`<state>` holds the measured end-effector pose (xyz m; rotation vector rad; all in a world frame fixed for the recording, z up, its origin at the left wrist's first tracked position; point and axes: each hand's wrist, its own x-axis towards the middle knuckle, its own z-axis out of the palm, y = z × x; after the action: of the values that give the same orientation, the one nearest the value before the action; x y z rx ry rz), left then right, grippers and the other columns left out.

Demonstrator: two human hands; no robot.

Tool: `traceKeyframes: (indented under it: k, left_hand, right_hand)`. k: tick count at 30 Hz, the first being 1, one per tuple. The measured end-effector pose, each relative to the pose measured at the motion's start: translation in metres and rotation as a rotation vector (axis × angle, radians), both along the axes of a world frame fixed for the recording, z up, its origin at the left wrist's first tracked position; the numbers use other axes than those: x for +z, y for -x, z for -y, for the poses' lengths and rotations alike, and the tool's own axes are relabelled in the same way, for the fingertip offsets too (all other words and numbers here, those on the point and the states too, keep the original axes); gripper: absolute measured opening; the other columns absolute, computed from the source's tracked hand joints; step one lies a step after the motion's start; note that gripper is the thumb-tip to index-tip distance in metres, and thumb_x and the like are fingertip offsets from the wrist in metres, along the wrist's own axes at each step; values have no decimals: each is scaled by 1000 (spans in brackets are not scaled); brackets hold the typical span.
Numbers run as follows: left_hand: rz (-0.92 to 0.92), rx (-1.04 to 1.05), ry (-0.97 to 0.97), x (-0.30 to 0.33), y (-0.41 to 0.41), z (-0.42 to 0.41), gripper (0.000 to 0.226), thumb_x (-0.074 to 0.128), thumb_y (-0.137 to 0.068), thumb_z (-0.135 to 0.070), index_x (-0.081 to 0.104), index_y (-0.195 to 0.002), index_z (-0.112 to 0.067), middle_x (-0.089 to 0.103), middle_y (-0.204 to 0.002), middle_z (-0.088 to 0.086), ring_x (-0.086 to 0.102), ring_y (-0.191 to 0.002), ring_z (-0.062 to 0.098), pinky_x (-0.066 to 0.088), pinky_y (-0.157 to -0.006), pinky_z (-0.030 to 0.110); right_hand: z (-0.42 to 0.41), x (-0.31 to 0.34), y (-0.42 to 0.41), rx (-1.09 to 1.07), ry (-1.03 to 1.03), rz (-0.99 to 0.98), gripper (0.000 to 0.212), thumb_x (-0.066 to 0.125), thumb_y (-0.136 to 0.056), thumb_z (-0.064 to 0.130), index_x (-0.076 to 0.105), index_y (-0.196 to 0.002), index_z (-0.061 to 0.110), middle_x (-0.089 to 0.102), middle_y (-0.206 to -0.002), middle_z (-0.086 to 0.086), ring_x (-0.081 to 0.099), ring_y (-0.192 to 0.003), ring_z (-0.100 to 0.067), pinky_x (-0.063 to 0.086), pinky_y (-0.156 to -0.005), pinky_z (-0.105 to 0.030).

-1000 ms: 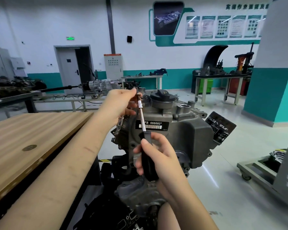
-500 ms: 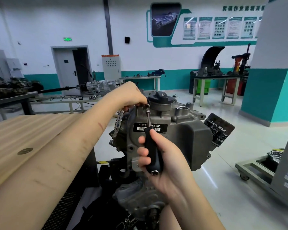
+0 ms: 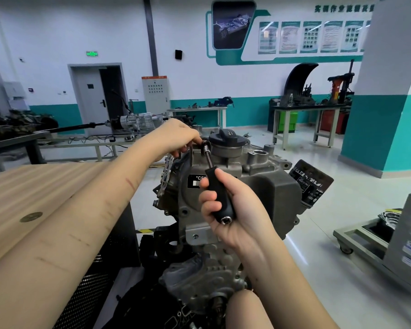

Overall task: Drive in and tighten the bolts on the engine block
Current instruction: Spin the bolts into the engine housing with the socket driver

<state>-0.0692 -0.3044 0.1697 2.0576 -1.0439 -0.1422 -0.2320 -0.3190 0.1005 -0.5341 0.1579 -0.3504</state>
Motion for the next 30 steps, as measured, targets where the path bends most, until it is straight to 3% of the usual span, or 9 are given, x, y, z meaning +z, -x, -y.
traceKeyframes:
  k: [10, 13, 15, 17, 21, 23, 26, 27, 30]
  left_hand:
    - [57, 43, 28, 4, 6, 4, 27, 47, -89, -15, 63, -68, -12, 51, -62, -1, 44, -51, 10, 35, -34, 9]
    - [-8, 64, 108, 7, 5, 1, 25, 46, -89, -13, 62, -70, -12, 51, -61, -2, 44, -49, 9, 34, -35, 10]
    - [-5, 62, 199, 4, 5, -3, 19, 48, -89, -11, 63, -77, -15, 54, -65, -4, 47, -54, 8, 38, -41, 12]
    - [11, -34, 279, -8, 6, -12, 18, 51, -88, -8, 63, -95, -19, 57, -79, -8, 54, -74, 6, 44, -59, 14]
    - [21, -270, 268, -64, 6, -35, 66, 71, -75, -17, 38, -131, -29, 45, -130, -4, 39, -125, 9, 32, -100, 17]
    - [61, -198, 188, -84, 7, -31, 103, 77, -58, -40, 22, -144, -27, 33, -145, 2, 31, -133, 13, 25, -107, 21]
    - [-139, -71, 269, -77, 12, -9, 125, 57, -41, -77, 20, -146, -19, 36, -143, 22, 35, -131, 39, 28, -110, 50]
    - [-121, -68, 242, -72, 8, -3, 120, 59, -47, -72, 19, -147, -19, 40, -140, 23, 38, -129, 40, 29, -110, 48]
    - [131, -92, 52, -60, -10, 7, 92, 71, -72, -27, 17, -146, -21, 49, -134, 15, 49, -120, 27, 36, -95, 28]
  right_hand:
    - [3, 3, -5, 19, -40, -2, 24, 44, -96, 17, 48, -79, 1, 50, -54, -7, 42, -30, -9, 29, -27, -12]
    - [3, 5, -6, 22, -45, 5, 23, 43, -96, 17, 48, -80, 1, 50, -53, -7, 42, -30, -9, 30, -27, -12]
    - [2, 7, -7, 22, -59, 12, 24, 43, -96, 17, 48, -79, 1, 50, -52, -7, 42, -30, -9, 30, -27, -12]
    - [2, 9, -7, 20, -75, 22, 26, 43, -96, 18, 48, -78, 0, 50, -52, -8, 42, -29, -9, 29, -26, -12]
    - [5, 12, -9, 22, -101, 29, 28, 41, -97, 18, 47, -76, 0, 48, -55, -7, 39, -28, -8, 27, -25, -12]
    - [4, 13, -11, 20, -101, 27, 29, 41, -97, 19, 47, -75, 0, 47, -55, -7, 38, -27, -8, 26, -24, -12]
    - [3, 12, -13, 11, -105, 25, 30, 41, -97, 19, 47, -75, 0, 48, -52, -7, 38, -27, -8, 27, -24, -12]
    - [3, 12, -13, 13, -108, 30, 29, 41, -97, 19, 47, -76, 0, 48, -52, -7, 38, -27, -7, 27, -24, -12]
    - [5, 13, -14, 31, -112, 42, 26, 41, -97, 19, 47, -80, 1, 49, -53, -8, 38, -27, -7, 27, -24, -13]
